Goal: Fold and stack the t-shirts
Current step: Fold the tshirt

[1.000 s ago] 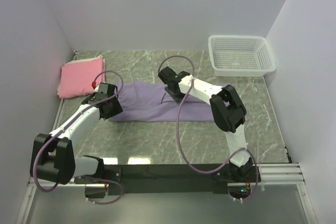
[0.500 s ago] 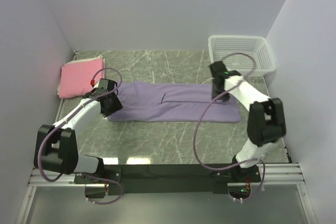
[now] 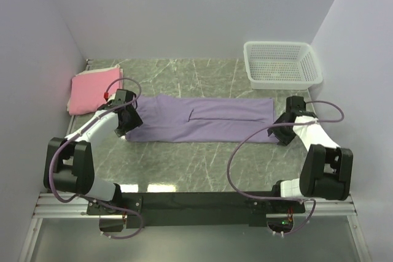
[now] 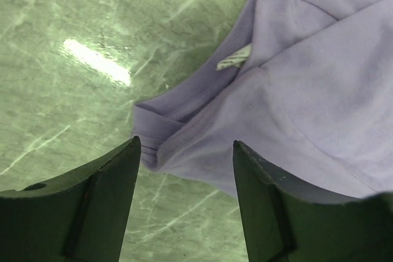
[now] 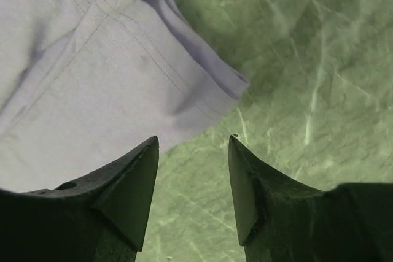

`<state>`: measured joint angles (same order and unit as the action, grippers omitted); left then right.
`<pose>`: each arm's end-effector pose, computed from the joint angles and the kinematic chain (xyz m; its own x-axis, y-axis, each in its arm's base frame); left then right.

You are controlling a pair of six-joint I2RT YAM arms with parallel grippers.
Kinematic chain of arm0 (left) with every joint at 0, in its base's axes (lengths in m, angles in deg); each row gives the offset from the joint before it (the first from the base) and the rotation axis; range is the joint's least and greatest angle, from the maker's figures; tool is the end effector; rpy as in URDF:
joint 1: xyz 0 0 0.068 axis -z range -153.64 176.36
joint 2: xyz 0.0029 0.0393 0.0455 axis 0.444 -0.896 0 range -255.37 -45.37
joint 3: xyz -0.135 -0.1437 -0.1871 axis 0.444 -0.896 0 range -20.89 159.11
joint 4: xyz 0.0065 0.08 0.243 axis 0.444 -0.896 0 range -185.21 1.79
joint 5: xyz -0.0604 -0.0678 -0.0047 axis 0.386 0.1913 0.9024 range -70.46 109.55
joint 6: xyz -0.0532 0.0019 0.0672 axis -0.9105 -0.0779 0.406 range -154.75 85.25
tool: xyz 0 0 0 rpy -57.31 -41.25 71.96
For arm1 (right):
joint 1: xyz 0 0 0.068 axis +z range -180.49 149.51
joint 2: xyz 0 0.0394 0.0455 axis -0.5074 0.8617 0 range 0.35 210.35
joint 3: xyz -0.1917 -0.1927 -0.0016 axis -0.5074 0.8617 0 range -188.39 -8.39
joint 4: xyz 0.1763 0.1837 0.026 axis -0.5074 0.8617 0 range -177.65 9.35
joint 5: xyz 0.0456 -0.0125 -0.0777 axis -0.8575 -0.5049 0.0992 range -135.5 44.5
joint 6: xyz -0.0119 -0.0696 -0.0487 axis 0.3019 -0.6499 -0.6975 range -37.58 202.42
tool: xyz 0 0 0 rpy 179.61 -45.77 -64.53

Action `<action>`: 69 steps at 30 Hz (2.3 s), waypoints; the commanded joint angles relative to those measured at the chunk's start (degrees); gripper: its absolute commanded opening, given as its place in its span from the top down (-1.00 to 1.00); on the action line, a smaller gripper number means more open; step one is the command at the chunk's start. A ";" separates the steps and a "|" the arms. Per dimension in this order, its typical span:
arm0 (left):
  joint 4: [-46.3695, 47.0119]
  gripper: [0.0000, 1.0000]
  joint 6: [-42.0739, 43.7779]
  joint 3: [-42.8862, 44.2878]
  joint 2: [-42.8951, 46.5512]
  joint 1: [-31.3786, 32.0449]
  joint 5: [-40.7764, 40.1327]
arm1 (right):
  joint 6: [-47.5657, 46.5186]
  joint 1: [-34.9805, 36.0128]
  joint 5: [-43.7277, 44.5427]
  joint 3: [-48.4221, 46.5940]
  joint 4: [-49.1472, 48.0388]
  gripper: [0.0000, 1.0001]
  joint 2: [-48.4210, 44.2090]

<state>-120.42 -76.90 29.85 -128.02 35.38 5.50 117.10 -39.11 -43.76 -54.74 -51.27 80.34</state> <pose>0.2848 -0.0266 0.1664 -0.6906 -0.5495 -0.4702 -0.5610 0.8173 -0.1313 0.2544 -0.0408 0.1494 -0.6731 0.6772 -0.2972 0.6603 0.7313 0.1708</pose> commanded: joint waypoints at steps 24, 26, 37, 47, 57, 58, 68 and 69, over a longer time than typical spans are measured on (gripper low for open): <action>-1.10 0.18 0.05 -0.29 -7.96 -1.72 -6.25 | 3.38 -11.06 -9.39 11.37 -18.54 0.35 -0.71; -1.37 0.23 -0.12 0.32 -8.75 -2.42 -6.17 | 2.51 -11.50 -8.16 11.37 -18.19 0.83 -0.53; -4.53 0.22 -0.92 1.91 -9.81 -3.83 -6.53 | 0.83 -14.23 -4.28 10.66 -12.12 1.00 -3.87; -8.39 -0.30 -1.53 2.87 -0.94 -3.83 -4.33 | 0.48 -12.65 -5.78 9.00 -7.99 0.08 -10.63; -14.02 -0.74 -3.81 6.21 6.10 -3.48 -2.57 | -2.49 6.82 3.53 -0.84 -3.78 -0.01 -13.11; -14.46 -0.71 -4.42 6.56 6.27 -3.39 -2.48 | -3.03 8.34 3.88 -2.85 -3.51 -0.01 -10.84; -8.67 -0.37 -8.29 7.52 2.15 2.40 2.79 | -7.25 31.11 5.47 -14.46 -1.50 -0.02 7.80; -8.49 -0.37 -9.08 8.05 1.10 3.80 3.32 | -7.95 31.99 5.64 -15.86 -0.27 -0.02 10.86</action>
<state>-131.59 -83.15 35.09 -124.61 36.27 6.62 111.83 -9.15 -40.00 -66.39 -54.51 86.22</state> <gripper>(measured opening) 0.689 0.508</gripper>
